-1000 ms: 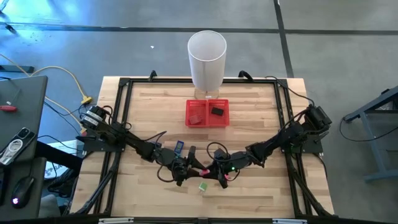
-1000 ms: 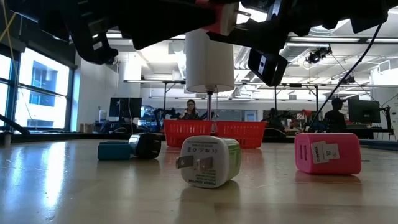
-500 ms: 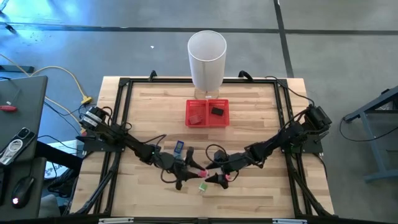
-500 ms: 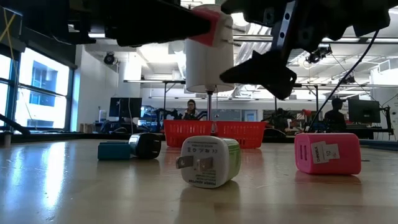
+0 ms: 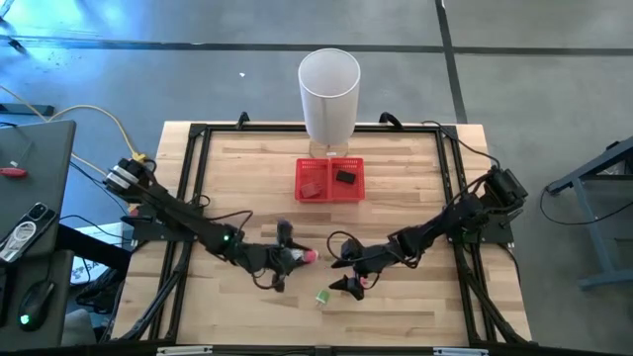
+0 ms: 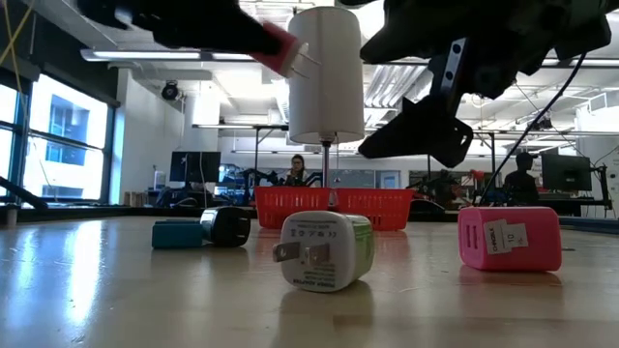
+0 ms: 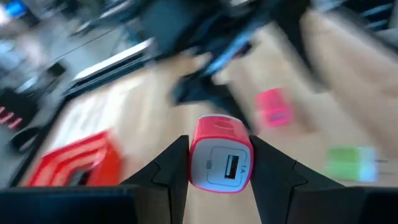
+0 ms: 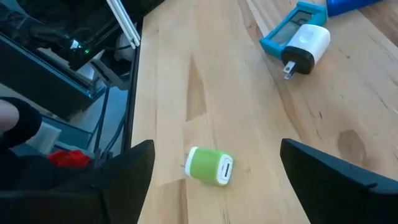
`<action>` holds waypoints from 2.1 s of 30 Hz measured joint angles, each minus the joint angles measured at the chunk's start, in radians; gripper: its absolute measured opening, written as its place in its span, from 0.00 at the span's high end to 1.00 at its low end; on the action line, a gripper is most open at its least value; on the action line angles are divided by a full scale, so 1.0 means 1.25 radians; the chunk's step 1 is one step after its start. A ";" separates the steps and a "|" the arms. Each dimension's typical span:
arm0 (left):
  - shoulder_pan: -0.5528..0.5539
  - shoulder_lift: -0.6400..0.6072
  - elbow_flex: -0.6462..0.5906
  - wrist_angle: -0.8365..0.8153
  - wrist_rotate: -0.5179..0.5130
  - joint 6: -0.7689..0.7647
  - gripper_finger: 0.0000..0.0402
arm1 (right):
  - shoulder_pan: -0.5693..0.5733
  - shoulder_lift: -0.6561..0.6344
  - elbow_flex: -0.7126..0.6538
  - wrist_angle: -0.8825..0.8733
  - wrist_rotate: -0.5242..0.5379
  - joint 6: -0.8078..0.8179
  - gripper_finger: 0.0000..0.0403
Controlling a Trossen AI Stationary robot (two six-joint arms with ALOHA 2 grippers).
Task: Pick & Place Office items
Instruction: Put the white pink charger adapter into the left red bin
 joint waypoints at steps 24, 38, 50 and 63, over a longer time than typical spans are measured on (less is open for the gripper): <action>0.333 -0.003 0.068 -0.240 -0.024 -0.242 0.68 | 0.034 0.000 0.000 -0.006 0.044 -0.003 0.16; 0.458 0.062 0.071 -0.243 0.007 -0.332 0.68 | 0.034 0.000 -0.001 -0.012 0.067 -0.003 0.16; 0.519 0.127 0.078 -0.193 0.052 -0.332 0.68 | 0.034 0.000 -0.001 -0.017 0.074 -0.008 0.16; 0.571 0.164 0.084 -0.144 0.133 -0.348 0.68 | 0.034 0.000 -0.001 -0.036 0.086 -0.009 0.16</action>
